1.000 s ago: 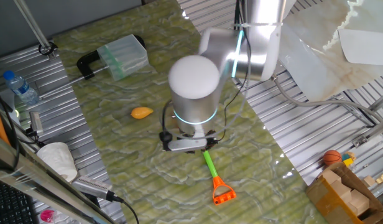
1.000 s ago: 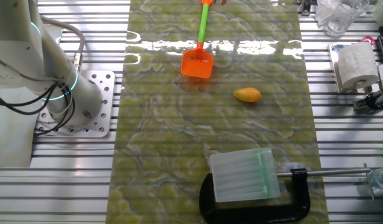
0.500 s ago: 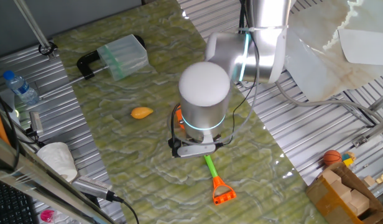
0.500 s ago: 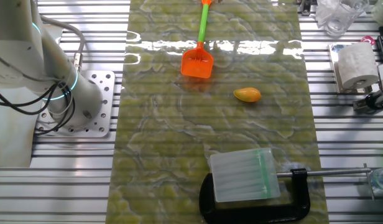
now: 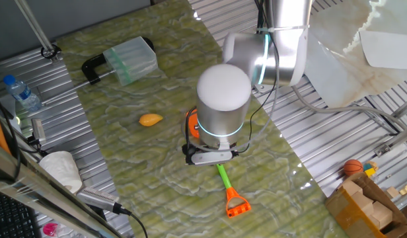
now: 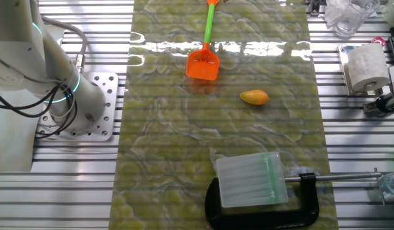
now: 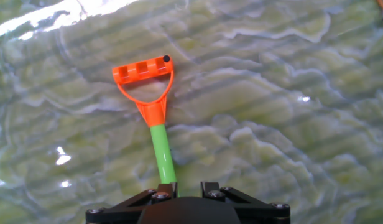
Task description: Use a shovel to scoop up an object
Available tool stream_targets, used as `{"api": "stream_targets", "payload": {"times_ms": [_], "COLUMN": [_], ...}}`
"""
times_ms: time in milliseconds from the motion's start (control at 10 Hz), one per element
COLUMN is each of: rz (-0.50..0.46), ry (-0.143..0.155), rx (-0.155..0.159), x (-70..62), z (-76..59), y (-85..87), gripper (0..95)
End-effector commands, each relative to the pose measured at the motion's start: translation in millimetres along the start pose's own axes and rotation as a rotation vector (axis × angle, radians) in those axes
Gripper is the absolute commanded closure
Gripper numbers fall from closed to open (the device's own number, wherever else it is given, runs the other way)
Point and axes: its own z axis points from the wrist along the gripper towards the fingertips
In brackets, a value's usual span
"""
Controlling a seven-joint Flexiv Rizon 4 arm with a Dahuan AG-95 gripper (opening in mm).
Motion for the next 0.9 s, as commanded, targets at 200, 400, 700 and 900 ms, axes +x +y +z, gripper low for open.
{"api": "stream_targets", "payload": {"times_ms": [200, 400, 700, 900], "rz": [-0.172, -0.202, -0.173, -0.149], "ry": [-0.052, -0.049, -0.041, -0.038], "rx": [0.015, -0.008, -0.044, -0.044], "x": [0.7, -5.4, -26.8, -39.7], "z": [5.4, 3.5, 0.1, 2.3], "y": [1.1, 4.0, 17.6, 37.1], "gripper": [57.0, 57.0, 57.0, 57.0]}}
